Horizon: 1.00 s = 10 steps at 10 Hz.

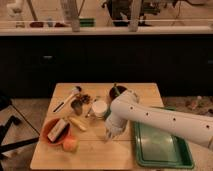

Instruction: Place towel in table surface

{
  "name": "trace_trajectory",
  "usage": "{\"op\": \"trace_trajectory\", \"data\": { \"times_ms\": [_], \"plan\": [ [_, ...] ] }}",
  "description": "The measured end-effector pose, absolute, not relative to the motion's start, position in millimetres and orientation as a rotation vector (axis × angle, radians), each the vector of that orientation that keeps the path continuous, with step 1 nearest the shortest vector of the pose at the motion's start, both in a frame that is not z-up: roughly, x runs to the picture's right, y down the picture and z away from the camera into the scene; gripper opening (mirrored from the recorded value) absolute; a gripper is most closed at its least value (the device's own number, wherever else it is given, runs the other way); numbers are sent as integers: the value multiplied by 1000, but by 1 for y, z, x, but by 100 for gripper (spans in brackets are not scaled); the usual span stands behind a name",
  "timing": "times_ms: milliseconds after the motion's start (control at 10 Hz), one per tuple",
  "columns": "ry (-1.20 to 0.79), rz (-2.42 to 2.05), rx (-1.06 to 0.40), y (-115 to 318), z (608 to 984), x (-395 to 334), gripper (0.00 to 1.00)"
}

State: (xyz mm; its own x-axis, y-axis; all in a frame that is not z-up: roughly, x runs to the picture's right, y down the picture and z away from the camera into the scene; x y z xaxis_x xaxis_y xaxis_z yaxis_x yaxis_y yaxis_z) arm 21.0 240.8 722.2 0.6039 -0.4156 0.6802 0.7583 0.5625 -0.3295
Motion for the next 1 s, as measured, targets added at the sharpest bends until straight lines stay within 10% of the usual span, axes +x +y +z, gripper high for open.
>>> {"op": "trace_trajectory", "data": {
  "times_ms": [1000],
  "plan": [
    [-834,-826,-792,264,737,5,0]
  ]
}}
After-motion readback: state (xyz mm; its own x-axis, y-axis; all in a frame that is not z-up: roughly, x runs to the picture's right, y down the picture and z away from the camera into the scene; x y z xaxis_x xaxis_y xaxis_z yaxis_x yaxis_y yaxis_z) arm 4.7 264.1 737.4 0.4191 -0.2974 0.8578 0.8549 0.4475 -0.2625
